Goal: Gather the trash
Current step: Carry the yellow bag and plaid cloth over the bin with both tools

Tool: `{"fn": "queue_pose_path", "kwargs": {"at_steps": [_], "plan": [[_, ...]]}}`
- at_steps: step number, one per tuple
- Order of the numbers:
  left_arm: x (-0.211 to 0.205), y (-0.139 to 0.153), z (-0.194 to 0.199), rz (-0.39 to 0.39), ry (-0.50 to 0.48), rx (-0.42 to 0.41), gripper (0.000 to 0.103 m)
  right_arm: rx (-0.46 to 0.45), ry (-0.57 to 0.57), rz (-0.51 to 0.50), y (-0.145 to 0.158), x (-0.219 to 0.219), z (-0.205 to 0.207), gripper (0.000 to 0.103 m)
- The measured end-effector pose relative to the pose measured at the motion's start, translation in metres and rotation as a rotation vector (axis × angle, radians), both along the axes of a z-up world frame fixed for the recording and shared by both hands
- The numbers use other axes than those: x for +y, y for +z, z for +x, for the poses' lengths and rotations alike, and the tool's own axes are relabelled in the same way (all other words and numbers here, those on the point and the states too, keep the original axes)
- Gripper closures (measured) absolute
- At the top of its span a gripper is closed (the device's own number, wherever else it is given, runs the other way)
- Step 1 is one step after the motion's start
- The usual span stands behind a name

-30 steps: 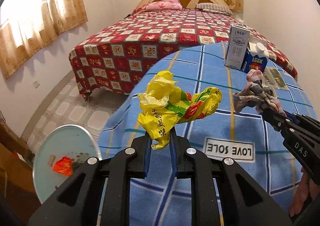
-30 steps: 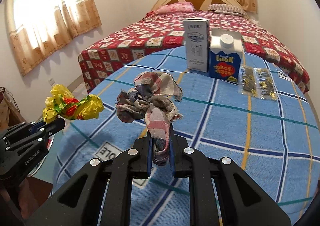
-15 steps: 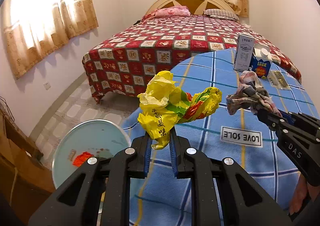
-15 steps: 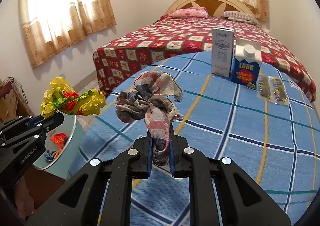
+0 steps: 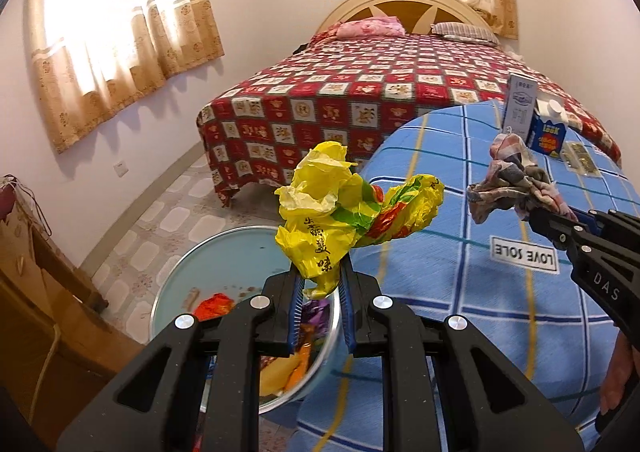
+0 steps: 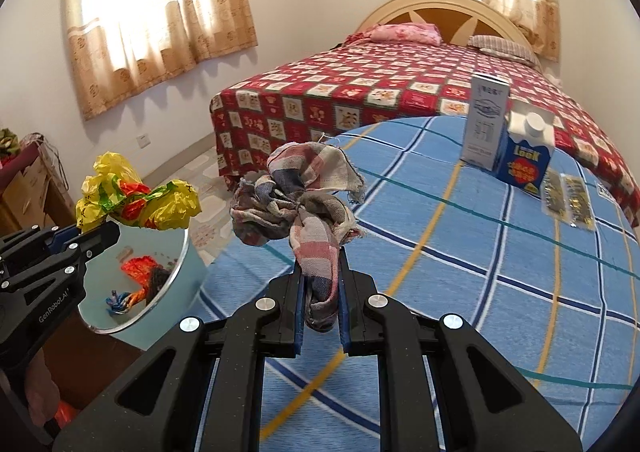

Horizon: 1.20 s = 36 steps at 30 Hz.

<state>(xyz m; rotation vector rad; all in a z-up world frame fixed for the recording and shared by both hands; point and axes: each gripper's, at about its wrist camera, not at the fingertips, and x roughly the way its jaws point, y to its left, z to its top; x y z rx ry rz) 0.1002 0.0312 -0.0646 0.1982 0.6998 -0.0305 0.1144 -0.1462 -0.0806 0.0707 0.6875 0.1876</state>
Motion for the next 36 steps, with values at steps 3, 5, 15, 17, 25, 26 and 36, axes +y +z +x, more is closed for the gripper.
{"fn": "queue_pose_path", "kwargs": {"at_steps": [3,5,15,17,25,26,36], "plan": [[0.009,0.0,-0.002,0.011,0.011,-0.005,0.087,0.001,0.018,-0.009,0.0,0.01,0.001,0.089],[0.017,0.0,-0.003,0.018,0.021,-0.006,0.087,0.003,0.028,-0.017,-0.001,0.016,0.003,0.089],[0.042,-0.002,-0.005,0.033,0.062,-0.008,0.087,0.005,0.067,-0.037,-0.001,0.038,0.006,0.089],[0.046,-0.002,-0.006,0.034,0.068,-0.01,0.087,0.004,0.075,-0.042,-0.001,0.044,0.007,0.089],[0.066,-0.003,-0.01,0.036,0.102,-0.012,0.087,0.007,0.109,-0.063,-0.003,0.062,0.009,0.089],[0.069,-0.003,-0.011,0.036,0.106,-0.014,0.087,0.007,0.11,-0.064,-0.003,0.063,0.01,0.089],[0.095,-0.004,-0.017,0.038,0.15,-0.011,0.087,0.015,0.149,-0.08,-0.005,0.085,0.015,0.089]]}}
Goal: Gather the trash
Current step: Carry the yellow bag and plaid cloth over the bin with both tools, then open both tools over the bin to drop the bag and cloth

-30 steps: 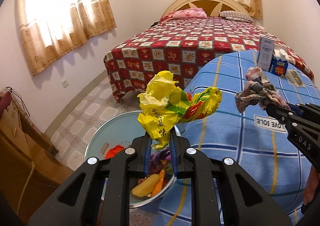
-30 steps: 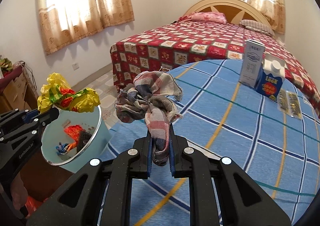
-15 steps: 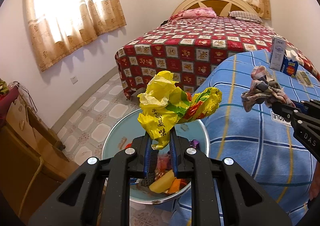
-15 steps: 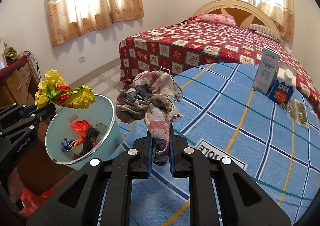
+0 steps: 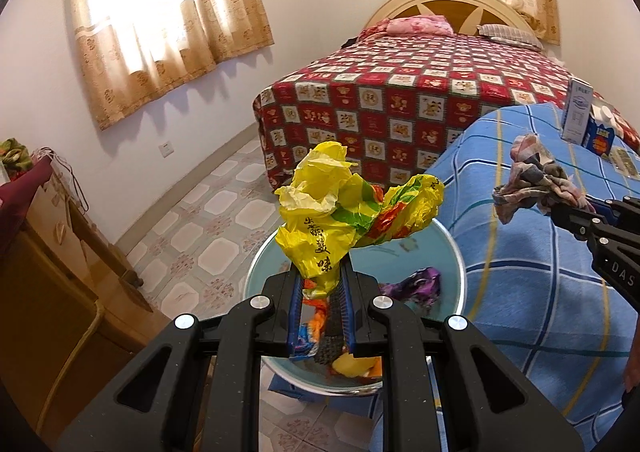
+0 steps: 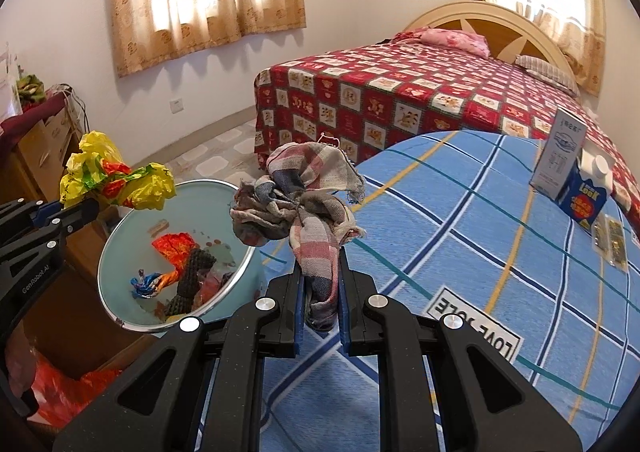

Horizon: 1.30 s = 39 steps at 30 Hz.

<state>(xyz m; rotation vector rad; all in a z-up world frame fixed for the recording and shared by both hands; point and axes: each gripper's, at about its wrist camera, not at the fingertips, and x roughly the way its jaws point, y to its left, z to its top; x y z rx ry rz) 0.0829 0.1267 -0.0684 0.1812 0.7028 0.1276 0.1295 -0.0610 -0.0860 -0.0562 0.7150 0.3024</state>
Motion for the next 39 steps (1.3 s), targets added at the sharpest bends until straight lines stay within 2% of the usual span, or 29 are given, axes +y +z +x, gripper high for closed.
{"fn": "queue_pose_path", "kwargs": {"at_steps": [23,39], "plan": [[0.059,-0.008,-0.007,-0.009,0.116,0.016,0.087,-0.009,0.097,-0.043,0.006,0.052,0.012,0.089],[0.079,-0.011,-0.007,-0.023,0.159,0.026,0.087,-0.016,0.154,-0.073,0.009,0.085,0.014,0.089]]}}
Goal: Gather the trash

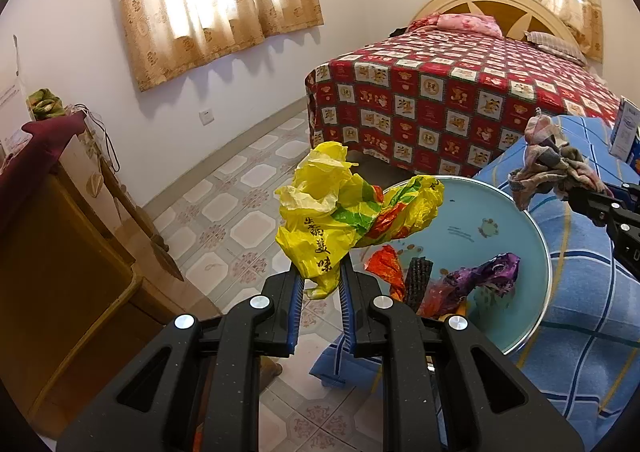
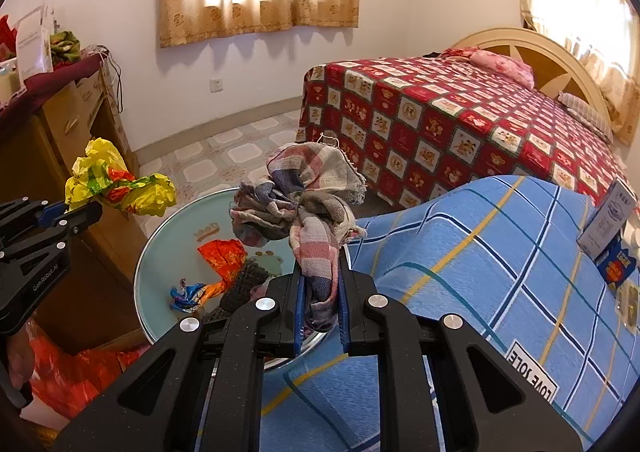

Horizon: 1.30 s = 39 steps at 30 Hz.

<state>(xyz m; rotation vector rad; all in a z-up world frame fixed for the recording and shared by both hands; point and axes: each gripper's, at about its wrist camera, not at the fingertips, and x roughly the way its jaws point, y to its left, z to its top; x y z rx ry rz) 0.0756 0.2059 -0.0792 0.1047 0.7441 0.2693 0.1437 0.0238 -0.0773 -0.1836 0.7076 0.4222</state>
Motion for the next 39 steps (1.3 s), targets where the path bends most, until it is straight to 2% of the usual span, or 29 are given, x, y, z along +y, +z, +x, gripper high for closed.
{"fn": "queue_pose_path", "kwargs": {"at_steps": [21,27,28,29,30,32,33,35,36,39], "plan": [[0.002,0.002,0.0,-0.016,0.004,-0.006,0.086,0.0,0.024,-0.01,-0.001,0.012,0.002,0.089],[-0.003,0.005,-0.001,-0.035,-0.014,-0.014,0.082,-0.008,0.04,0.009,-0.001,0.015,0.004,0.086],[-0.004,0.005,-0.002,-0.037,-0.017,-0.016,0.075,-0.009,0.037,0.018,-0.001,0.014,0.004,0.082],[-0.006,0.006,-0.002,-0.037,-0.02,-0.02,0.068,-0.007,0.036,0.022,-0.001,0.014,0.004,0.072],[-0.007,0.006,-0.002,-0.038,-0.024,-0.023,0.064,-0.005,0.036,0.027,-0.001,0.013,0.005,0.069],[-0.009,0.007,-0.004,-0.043,-0.03,-0.033,0.047,-0.006,0.031,0.036,0.0,0.01,0.005,0.062],[-0.01,0.009,-0.005,-0.044,-0.03,-0.04,0.043,-0.006,0.027,0.045,0.001,0.008,0.004,0.059],[-0.011,0.011,-0.006,-0.043,-0.036,-0.05,0.041,-0.018,0.012,0.073,0.005,0.001,0.0,0.046],[-0.012,0.012,-0.007,-0.046,-0.039,-0.051,0.04,-0.024,0.007,0.078,0.007,-0.002,-0.002,0.044],[-0.012,0.017,-0.012,-0.056,-0.038,-0.071,0.026,-0.042,-0.017,0.111,0.013,-0.015,-0.013,0.038]]}}
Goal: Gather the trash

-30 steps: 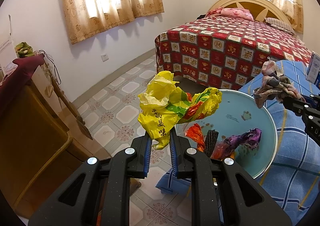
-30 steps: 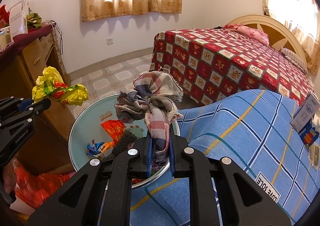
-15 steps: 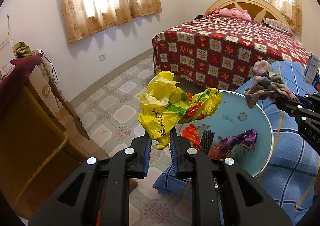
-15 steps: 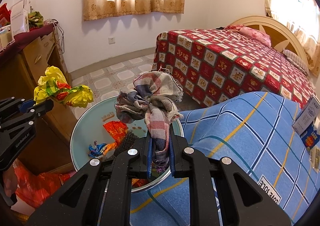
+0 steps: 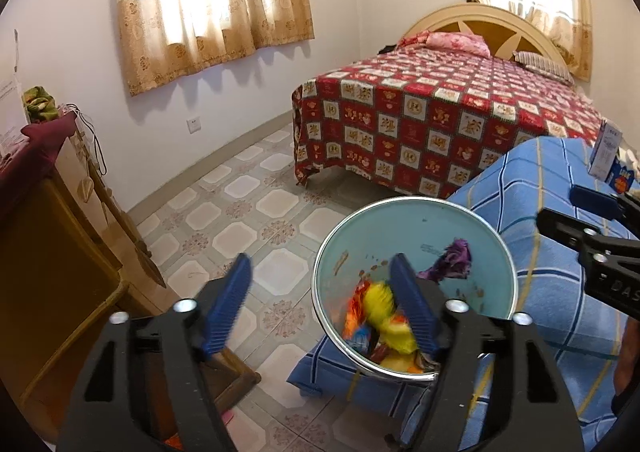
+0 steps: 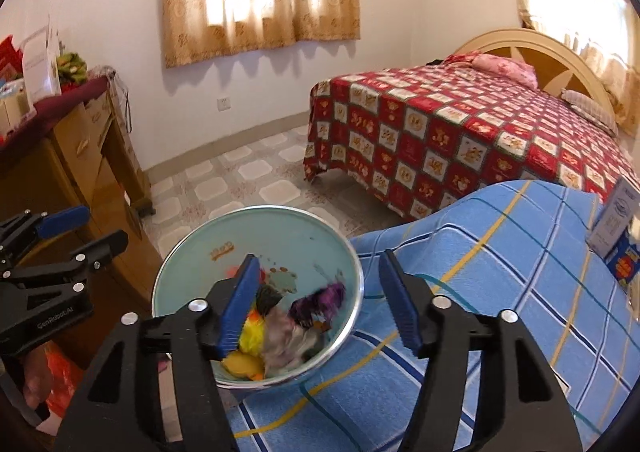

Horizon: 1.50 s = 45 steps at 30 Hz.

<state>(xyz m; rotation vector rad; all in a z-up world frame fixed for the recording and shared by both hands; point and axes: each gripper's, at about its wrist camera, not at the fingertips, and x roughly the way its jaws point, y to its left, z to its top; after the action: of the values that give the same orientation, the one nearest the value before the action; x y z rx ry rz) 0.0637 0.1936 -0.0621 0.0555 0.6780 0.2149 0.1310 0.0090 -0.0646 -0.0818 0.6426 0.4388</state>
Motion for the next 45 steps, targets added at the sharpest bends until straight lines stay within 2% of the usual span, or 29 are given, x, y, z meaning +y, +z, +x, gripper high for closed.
{"fn": "queue_pose_path", "kwargs": {"at_steps": [2,4,7,10,16,45], "plan": [[-0.002,0.005,-0.004,0.003,0.001,-0.019,0.021,-0.021,-0.023,0.013,0.005,-0.009,-0.009,0.033],[-0.004,0.012,-0.009,-0.006,-0.007,-0.036,0.02,-0.046,-0.044,0.025,0.011,-0.019,-0.02,0.032],[-0.008,0.026,-0.018,-0.01,-0.011,-0.076,0.013,-0.092,-0.088,0.042,0.023,-0.035,-0.036,0.029],[-0.011,0.041,-0.027,-0.013,-0.02,-0.116,0.011,-0.145,-0.126,0.046,0.035,-0.046,-0.052,0.028],[-0.015,0.054,-0.036,-0.012,-0.025,-0.151,0.008,-0.188,-0.146,0.047,0.048,-0.061,-0.065,0.025],[-0.013,0.055,-0.036,-0.012,-0.009,-0.149,0.006,-0.191,-0.17,0.044,0.05,-0.072,-0.065,0.022]]}}
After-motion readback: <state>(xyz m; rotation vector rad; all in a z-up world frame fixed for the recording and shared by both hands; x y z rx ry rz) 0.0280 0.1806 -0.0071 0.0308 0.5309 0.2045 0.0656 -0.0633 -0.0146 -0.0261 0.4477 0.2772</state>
